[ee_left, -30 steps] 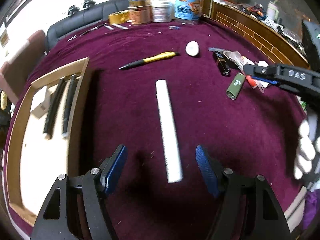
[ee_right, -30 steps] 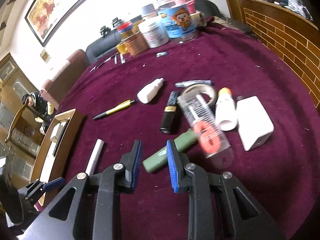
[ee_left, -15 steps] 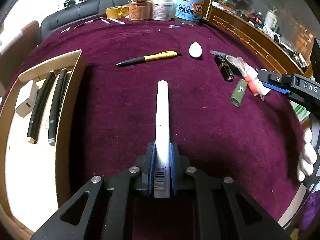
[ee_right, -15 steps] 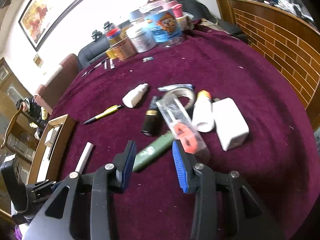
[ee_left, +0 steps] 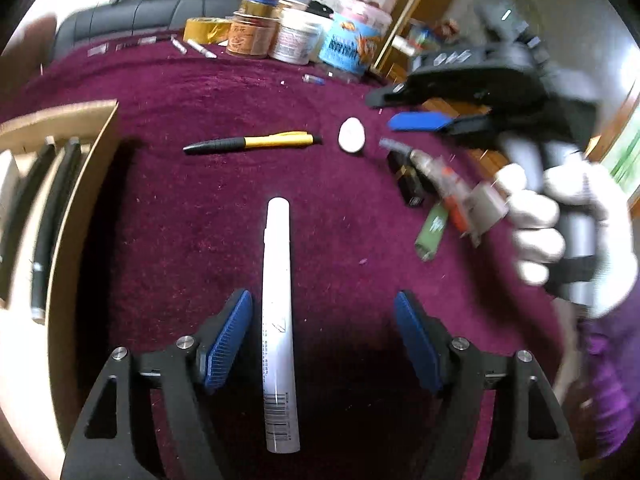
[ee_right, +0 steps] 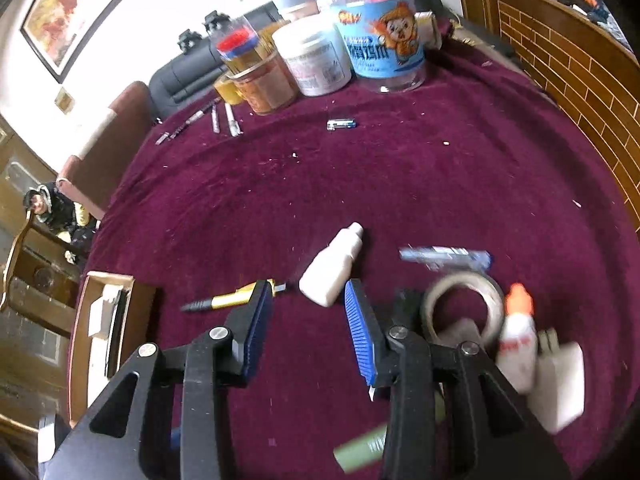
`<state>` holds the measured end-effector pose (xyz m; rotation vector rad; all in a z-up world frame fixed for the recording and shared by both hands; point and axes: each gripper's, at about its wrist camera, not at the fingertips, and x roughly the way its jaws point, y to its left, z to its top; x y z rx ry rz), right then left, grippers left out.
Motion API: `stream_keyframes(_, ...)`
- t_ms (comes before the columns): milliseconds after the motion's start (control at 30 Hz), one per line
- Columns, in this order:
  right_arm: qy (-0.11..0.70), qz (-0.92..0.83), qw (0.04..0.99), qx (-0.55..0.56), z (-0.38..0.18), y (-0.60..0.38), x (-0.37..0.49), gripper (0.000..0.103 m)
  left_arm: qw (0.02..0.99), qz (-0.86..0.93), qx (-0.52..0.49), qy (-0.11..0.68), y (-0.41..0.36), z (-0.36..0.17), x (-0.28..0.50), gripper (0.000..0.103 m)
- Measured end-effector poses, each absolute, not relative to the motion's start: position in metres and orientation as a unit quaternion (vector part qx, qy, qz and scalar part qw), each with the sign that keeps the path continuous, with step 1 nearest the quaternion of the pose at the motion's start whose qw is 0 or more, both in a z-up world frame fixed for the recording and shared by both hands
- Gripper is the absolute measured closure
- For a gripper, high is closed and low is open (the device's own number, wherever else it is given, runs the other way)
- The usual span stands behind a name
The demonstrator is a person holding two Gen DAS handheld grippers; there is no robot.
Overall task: Organize rigid objects
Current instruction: 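Grasp the white glue bottle with the right tool while the left tool holds the white tube, then carry the white tube into the tray and open the left tool while the right tool carries the glue bottle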
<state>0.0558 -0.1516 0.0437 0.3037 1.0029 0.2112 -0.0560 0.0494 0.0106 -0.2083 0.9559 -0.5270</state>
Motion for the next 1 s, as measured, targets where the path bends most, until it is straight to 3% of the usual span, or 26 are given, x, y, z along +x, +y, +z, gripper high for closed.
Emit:
stream_keyframes(133,0.503,0.074,0.851,0.13,0.03,-0.141,0.081,0.068,0.855,-0.223,-0.113,0.454,0.058,0.009,-0.052,0.075)
stream_keyframes(233,0.522,0.047,0.843,0.123,0.017,-0.136,0.093,0.068,0.853,-0.213,-0.126,0.46,0.062,0.005,-0.05,0.088)
stream_keyframes(400,0.534,0.019,0.84,0.091,0.006,-0.127,0.105,0.068,0.861,-0.194,-0.094,0.461,0.053,0.006,-0.051,0.089)
stream_keyframes(500,0.537,0.025,0.839,0.078,0.009,-0.126,0.105,0.08,0.866,-0.186,-0.065,0.46,0.044,0.007,-0.052,0.088)
stream_keyframes(633,0.53,0.038,0.842,0.095,0.018,-0.135,0.081,0.08,0.871,-0.174,-0.02,0.458,0.032,0.008,-0.053,0.088)
stream_keyframes(833,0.489,0.071,0.866,0.075,0.043,-0.135,0.02,0.079,0.859,-0.198,-0.137,0.452,0.072,0.007,-0.052,0.092)
stream_keyframes(1000,0.466,0.114,0.875,0.069,0.055,-0.126,-0.023,0.079,0.876,-0.212,-0.138,0.411,0.078,0.037,-0.071,0.092)
